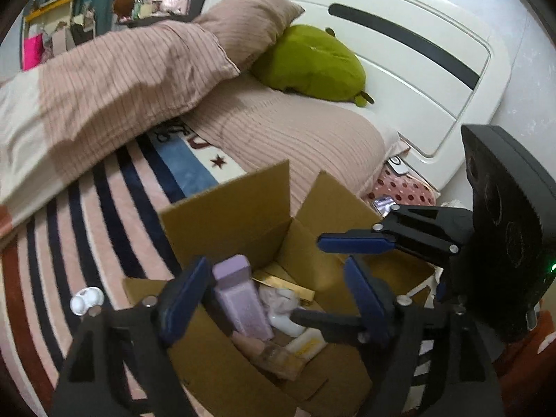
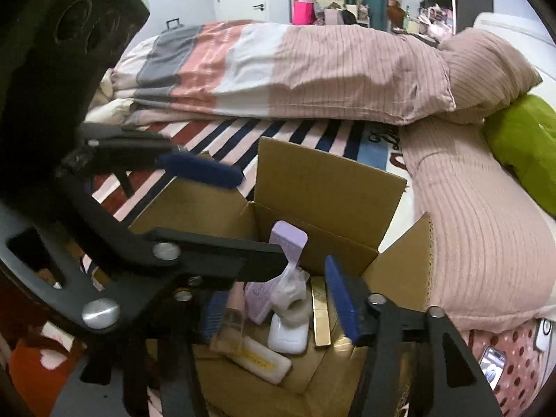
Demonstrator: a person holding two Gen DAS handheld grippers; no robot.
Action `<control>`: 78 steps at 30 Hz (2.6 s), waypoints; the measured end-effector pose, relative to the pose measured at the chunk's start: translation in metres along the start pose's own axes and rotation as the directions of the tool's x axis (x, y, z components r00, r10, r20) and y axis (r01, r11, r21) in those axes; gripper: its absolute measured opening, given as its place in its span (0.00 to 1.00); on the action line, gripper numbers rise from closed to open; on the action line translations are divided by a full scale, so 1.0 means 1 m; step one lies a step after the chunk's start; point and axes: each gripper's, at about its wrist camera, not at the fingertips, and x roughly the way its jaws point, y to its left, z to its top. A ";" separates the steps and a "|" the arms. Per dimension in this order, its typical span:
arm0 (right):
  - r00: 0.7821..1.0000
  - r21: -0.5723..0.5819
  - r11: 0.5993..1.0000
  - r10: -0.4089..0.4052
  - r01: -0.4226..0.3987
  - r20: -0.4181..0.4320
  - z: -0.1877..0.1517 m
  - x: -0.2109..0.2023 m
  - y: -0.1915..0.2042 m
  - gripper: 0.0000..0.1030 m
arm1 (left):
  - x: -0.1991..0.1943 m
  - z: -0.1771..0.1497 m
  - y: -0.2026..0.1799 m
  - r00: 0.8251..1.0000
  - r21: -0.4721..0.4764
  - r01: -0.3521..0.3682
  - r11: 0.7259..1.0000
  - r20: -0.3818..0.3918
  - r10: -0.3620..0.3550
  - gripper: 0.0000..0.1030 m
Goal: Organize rigid objects
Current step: 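Carry the tape roll into the cardboard box and release it, then move the right tool back over the white lens case, then grasp the white contact-lens case with the right tool, then carry the lens case into the cardboard box and release it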
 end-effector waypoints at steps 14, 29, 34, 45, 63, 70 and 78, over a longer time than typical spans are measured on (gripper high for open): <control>0.989 -0.124 0.985 0.131 -0.121 0.072 0.036 -0.003 0.092 0.59 | -0.110 -0.050 0.080 0.974 -0.133 -0.171 0.976 0.126 0.188 0.77; 0.984 -0.003 0.989 0.149 -0.150 -0.094 0.048 0.162 0.190 0.60 | -0.150 -0.181 0.219 0.920 -0.349 -0.331 0.877 0.088 0.382 0.78; 0.997 0.108 0.994 -0.019 0.027 -0.070 0.051 0.222 0.158 0.71 | -0.134 -0.202 0.248 0.925 -0.374 -0.328 0.867 0.060 0.376 0.78; 0.987 0.150 0.976 -0.151 0.158 -0.058 0.074 0.279 0.142 0.71 | -0.116 -0.208 0.273 0.938 -0.411 -0.298 0.862 0.042 0.344 0.78; 0.986 -0.151 0.978 0.154 -0.143 0.065 0.057 0.157 0.217 0.57 | -0.130 -0.185 0.227 0.979 -0.374 -0.120 0.920 0.112 0.173 0.77; 0.971 -0.260 0.952 0.198 -0.159 0.132 0.050 0.078 0.228 0.57 | -0.133 -0.149 0.169 0.988 -0.297 -0.012 0.955 0.144 0.058 0.54; 0.966 -0.194 0.974 0.160 -0.120 0.205 0.042 0.020 0.173 0.57 | -0.128 -0.096 0.095 0.989 -0.153 0.017 0.988 0.150 0.007 0.30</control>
